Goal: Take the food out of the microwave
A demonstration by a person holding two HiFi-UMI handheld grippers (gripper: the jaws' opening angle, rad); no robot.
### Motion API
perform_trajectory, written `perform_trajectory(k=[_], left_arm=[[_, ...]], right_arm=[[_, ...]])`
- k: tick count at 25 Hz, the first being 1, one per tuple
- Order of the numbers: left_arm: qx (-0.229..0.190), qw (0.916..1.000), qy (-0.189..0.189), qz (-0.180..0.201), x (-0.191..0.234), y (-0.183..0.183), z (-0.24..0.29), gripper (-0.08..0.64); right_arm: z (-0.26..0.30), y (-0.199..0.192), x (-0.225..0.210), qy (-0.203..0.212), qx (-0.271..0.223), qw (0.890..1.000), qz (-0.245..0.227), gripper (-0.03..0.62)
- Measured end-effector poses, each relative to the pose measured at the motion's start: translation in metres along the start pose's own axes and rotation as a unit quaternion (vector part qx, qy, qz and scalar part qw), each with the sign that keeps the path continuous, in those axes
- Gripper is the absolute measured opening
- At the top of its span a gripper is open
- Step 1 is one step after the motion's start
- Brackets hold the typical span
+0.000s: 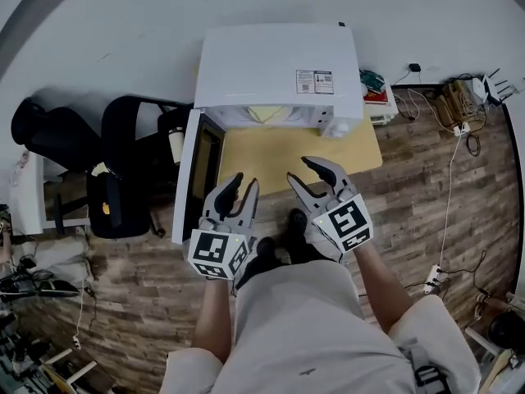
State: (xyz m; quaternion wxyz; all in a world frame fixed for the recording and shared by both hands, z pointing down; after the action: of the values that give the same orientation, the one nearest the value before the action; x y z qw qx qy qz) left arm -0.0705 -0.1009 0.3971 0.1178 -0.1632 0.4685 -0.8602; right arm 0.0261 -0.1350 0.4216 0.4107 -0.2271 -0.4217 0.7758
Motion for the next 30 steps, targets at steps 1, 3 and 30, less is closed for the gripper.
perform_trajectory(k=[1,3,30], left_arm=[[-0.001,1.0,0.005,-0.003,0.0,0.001,0.003,0.107],[-0.002,0.9999,0.014,-0.006,-0.001,0.001,0.009,0.107],[0.025,0.9991,0.013,-0.033,0.041,-0.033,0.066,0.107]], right_arm=[[0.001,-0.002,-0.003,0.005,0.001,1.0,-0.003,0.158],[0.005,-0.004,-0.009,0.014,0.003,1.0,-0.006,0.158],[0.093,-0.04,-0.025,0.028,0.053,0.998,-0.026,0.178]])
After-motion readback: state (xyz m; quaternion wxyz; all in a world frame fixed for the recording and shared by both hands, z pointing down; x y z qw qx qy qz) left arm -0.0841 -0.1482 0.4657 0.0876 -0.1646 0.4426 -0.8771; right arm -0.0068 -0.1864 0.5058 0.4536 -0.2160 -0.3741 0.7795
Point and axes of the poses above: the fingertips, and each gripper's own axes: z forward along the fingers, x to its left, y out of its top, the point moved 1 cm from there along -z, backward along the fingers, and after that the axes turned 11 degrees about x, right-handed, at the moved point
